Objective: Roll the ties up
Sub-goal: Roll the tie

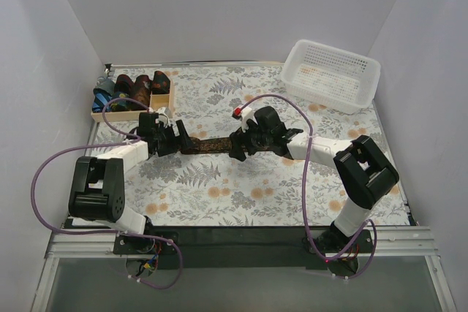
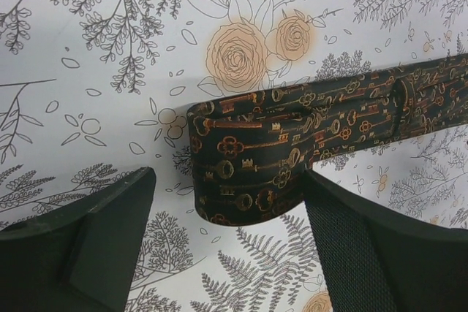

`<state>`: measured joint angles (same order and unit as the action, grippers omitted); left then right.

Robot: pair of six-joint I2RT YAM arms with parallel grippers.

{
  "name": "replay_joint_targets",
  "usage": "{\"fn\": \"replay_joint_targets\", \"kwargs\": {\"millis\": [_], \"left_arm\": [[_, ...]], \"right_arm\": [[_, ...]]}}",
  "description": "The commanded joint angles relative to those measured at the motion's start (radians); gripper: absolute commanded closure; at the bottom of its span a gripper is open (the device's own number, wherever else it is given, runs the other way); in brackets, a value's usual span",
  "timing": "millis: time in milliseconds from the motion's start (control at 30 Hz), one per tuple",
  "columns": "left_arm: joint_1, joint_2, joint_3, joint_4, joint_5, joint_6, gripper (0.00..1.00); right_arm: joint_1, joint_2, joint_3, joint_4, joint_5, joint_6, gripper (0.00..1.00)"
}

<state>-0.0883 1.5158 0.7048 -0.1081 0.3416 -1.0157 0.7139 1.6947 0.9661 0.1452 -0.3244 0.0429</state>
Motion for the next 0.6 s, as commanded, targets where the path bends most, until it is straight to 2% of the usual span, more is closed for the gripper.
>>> {"fn": "replay_joint_targets", "kwargs": {"millis": [0, 233, 567], "left_arm": [[-0.014, 0.024, 0.019, -0.002, 0.007, 0.017, 0.25], [-0.051, 0.060, 0.024, -0.016, -0.021, 0.020, 0.35], [-0.099, 0.101, 0.038, -0.033, -0.072, -0.001, 0.42]], "right_arm": [[0.004, -0.053, -0.020, 0.033, 0.028, -0.031, 0.33], [-0.001, -0.064, -0.040, 0.034, 0.035, -0.034, 0.33], [-0.007, -0.069, -0.052, 0.036, 0.036, -0.037, 0.33]]}}
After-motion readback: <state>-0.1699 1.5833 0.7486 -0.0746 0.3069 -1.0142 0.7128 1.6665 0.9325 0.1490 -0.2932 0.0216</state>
